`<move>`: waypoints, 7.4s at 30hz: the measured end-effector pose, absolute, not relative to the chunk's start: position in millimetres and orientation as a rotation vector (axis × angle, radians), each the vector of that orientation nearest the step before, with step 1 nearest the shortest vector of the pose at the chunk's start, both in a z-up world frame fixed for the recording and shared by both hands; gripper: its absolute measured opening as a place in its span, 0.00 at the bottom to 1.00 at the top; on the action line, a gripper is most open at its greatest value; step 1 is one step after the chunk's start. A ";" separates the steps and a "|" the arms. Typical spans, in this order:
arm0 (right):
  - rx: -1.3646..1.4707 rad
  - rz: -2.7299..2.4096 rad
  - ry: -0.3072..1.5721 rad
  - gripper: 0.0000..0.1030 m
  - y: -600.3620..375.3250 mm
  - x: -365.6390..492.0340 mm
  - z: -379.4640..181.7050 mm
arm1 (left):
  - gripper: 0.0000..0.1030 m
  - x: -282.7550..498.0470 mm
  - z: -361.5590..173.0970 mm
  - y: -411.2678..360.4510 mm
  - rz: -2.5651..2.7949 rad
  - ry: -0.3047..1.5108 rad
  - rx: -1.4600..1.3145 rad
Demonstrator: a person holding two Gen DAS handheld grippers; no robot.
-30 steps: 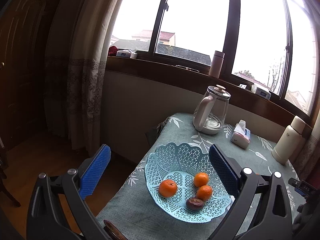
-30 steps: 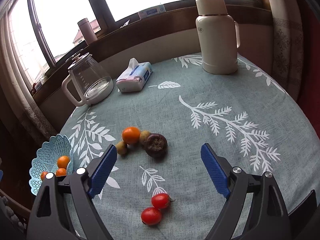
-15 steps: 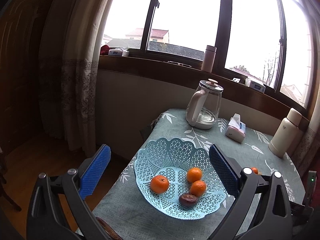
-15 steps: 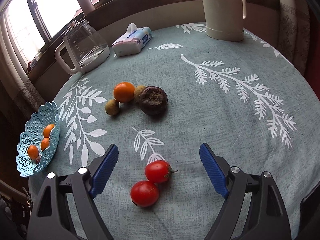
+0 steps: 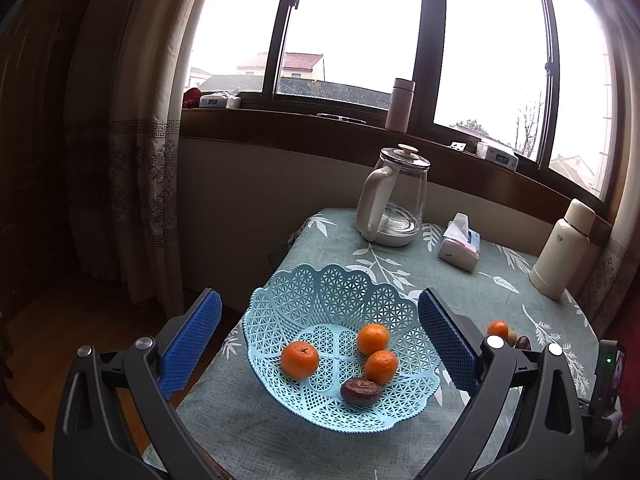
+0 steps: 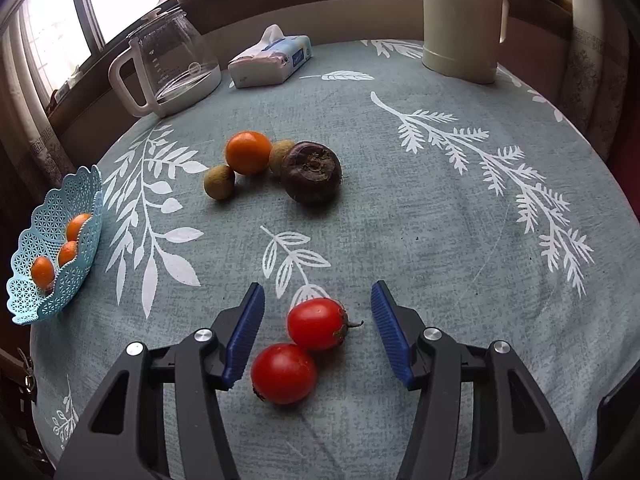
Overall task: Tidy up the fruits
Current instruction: 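Move the open right tool to the two red cherry tomatoes, then close the right tool on one red cherry tomato, then lift the tomato with the right tool while the left tool grasps the other tomato, then carry both tomatoes over the blue basket with both tools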
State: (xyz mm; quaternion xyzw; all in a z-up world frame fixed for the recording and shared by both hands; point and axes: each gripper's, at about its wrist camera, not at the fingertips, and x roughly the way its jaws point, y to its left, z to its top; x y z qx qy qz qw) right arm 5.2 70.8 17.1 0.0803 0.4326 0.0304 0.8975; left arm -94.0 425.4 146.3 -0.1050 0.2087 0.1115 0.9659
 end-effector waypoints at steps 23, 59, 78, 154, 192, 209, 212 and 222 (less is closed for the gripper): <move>0.192 0.084 0.862 0.30 57.6 -3.3 27.0 | 0.97 -90.1 141.2 403.7 0.184 0.440 -0.176; 0.219 0.147 0.874 0.27 54.8 1.5 23.1 | 0.97 -71.1 112.1 336.9 0.064 0.550 -0.084; 0.321 0.046 0.775 0.27 -21.9 1.2 42.5 | 0.97 -44.9 82.7 244.9 -0.162 0.667 -0.015; 0.344 0.069 0.757 0.27 -14.1 -5.9 48.6 | 0.29 -30.7 70.7 233.9 -0.166 0.704 -0.002; 0.249 0.159 0.779 0.27 52.9 -0.8 59.4 | 0.30 -40.9 72.1 415.6 0.202 0.661 -0.209; 0.203 0.277 0.760 0.27 104.4 8.6 80.2 | 0.65 -68.7 106.2 461.0 0.293 0.539 -0.292; 0.201 0.339 0.756 0.27 125.5 12.7 89.1 | 0.69 -74.1 112.6 465.1 0.297 0.521 -0.296; 0.159 0.560 0.780 0.27 222.2 14.7 105.9 | 0.72 -91.1 131.6 474.4 0.297 0.459 -0.321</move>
